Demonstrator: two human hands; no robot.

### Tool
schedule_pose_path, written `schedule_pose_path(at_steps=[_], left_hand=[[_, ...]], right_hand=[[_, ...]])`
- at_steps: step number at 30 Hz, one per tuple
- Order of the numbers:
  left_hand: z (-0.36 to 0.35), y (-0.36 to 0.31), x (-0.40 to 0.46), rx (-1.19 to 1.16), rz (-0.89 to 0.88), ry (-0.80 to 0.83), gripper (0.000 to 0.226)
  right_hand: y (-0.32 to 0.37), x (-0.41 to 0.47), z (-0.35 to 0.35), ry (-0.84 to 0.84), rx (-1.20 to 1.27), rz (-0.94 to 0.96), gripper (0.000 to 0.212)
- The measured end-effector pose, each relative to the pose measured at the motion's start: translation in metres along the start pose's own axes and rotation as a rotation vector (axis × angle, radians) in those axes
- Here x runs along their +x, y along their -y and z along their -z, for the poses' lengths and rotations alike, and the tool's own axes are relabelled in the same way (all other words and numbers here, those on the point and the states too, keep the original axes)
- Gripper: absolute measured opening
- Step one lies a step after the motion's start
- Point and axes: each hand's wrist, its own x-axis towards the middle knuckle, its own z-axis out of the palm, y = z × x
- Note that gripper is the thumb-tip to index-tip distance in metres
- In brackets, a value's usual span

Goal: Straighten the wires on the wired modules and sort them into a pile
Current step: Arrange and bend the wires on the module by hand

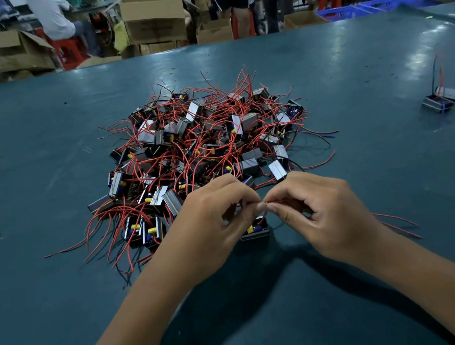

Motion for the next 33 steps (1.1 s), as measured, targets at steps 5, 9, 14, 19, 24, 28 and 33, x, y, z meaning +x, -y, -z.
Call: schedule_pose_path(at_steps=[5,9,14,19,24,28,33], left_hand=[[-0.004,-0.006,-0.003,-0.432,0.397,0.047,0.019],[-0.011,-0.018,-0.001,-1.056,0.789,0.081,0.033],[-0.005,-0.008,-0.004,-0.583,0.515,-0.005,0.022],[0.003,0.002,-0.002,0.011,0.013,-0.089,0.012],[0.002,0.005,-0.004,0.073,-0.062,-0.097,0.02],[0.003,0.003,-0.002,0.206,-0.177,-0.129,0.026],[0.002,0.001,-0.002,0.236,-0.176,-0.092,0.028]], right_hand=[[0.0,-0.001,0.0,-0.007,-0.093,0.068,0.007],[0.002,-0.001,-0.001,-0.017,-0.147,0.131,0.016],[-0.001,-0.001,0.0,-0.029,-0.051,0.037,0.003],[-0.002,-0.001,-0.001,-0.018,-0.003,-0.022,0.001],[0.001,0.0,-0.001,-0.002,0.024,-0.031,0.001],[0.002,0.0,-0.002,-0.007,0.028,-0.027,0.003],[0.003,-0.001,0.0,0.004,-0.047,0.039,0.006]])
